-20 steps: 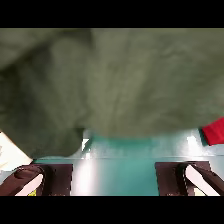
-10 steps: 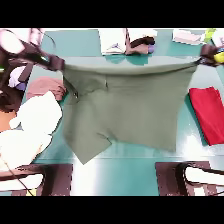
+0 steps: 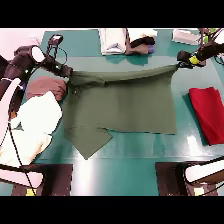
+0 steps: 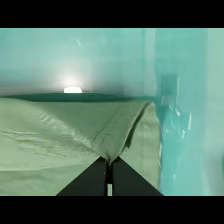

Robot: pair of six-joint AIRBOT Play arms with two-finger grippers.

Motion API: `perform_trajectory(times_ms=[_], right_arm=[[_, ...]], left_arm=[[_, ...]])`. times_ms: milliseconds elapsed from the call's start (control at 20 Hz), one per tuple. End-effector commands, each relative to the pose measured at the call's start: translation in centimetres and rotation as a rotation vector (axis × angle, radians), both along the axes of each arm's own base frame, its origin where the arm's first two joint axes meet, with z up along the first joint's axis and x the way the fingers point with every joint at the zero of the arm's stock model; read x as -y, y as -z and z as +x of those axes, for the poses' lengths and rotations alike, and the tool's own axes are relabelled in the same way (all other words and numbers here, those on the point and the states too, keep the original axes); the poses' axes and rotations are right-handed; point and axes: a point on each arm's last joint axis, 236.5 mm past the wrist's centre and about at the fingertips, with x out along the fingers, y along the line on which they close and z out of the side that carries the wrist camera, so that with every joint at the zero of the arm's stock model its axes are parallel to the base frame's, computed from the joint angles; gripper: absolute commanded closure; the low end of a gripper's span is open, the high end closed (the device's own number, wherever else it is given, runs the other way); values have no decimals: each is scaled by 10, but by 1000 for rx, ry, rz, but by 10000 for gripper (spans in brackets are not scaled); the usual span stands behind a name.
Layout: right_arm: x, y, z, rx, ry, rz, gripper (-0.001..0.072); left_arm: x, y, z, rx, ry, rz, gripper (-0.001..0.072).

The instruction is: Fold the shirts.

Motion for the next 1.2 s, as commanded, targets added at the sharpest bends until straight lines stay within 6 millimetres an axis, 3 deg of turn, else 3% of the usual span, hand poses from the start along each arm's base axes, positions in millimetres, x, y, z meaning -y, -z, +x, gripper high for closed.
perform_trajectory(times_ms=[0, 150, 300, 500, 600, 700, 750, 800, 900, 1000, 1150], right_arm=[[14, 24, -33, -115, -20, -74, 694], [7, 66, -64, -205, -24, -65, 694], [-4, 99, -81, -237, -35, -61, 693], [-16, 123, -94, -278, -37, -25, 691], [-17, 124, -95, -279, -37, -22, 678], [-18, 119, -94, -267, -36, -21, 347], [-17, 111, -93, -246, -36, -24, 338], [-17, 101, -93, -223, -36, -30, 338], [-11, 76, -102, -185, -24, -35, 338], [-2, 67, -132, -212, 1, -28, 338], [7, 92, -194, -333, 52, 0, 321]], left_arm=[[-19, 23, -26, -135, 2, 24, 673], [-8, 48, -42, -202, 20, -20, 673], [4, 73, -54, -261, 8, -85, 673], [4, 81, -57, -286, 4, -85, 673], [4, 81, -60, -305, -16, -93, 672], [4, 79, -67, -336, -40, -102, 650], [4, 75, -70, -337, -38, -102, 421], [4, 66, -71, -330, -58, -108, 268], [-1, 41, -77, -303, -86, -104, 279], [-3, 20, -98, -306, -112, -110, 280], [-3, 22, -145, -333, -142, -107, 281]])
